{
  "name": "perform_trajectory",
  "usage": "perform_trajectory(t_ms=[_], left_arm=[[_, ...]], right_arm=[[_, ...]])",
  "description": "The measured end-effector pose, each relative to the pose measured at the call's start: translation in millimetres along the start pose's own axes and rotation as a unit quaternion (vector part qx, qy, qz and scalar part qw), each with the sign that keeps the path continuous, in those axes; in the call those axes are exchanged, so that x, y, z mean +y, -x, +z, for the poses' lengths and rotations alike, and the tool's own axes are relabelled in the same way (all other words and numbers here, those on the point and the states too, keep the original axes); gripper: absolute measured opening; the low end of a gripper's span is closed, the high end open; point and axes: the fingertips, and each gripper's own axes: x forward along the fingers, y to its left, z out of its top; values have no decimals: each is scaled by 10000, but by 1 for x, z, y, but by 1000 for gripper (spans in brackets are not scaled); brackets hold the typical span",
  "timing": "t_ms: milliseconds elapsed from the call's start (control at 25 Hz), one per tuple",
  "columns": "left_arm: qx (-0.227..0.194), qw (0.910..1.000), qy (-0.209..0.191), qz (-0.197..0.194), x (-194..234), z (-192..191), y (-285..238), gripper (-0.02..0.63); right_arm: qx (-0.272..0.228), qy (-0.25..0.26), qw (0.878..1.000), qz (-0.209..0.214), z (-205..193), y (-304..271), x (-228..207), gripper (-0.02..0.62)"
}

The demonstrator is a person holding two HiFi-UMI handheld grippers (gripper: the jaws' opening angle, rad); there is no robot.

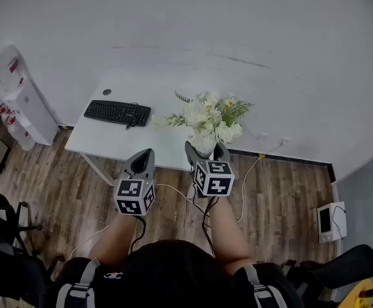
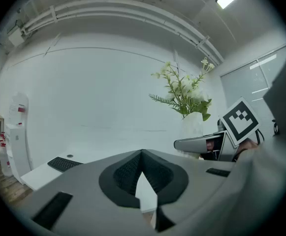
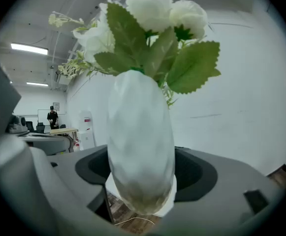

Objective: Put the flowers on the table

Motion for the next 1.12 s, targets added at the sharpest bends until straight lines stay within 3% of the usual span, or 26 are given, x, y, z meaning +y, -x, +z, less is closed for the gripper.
perform_trajectory(t_ms=[600,1120], left_arm=[[117,9999,5,22,10,-6,14,0],[97,9999,36,73,84,-18,48,0]], right_arm=[[24,-143,9999,47,-4,3,16,377],[-90,-108,9999,76,-10,-22,88,377]])
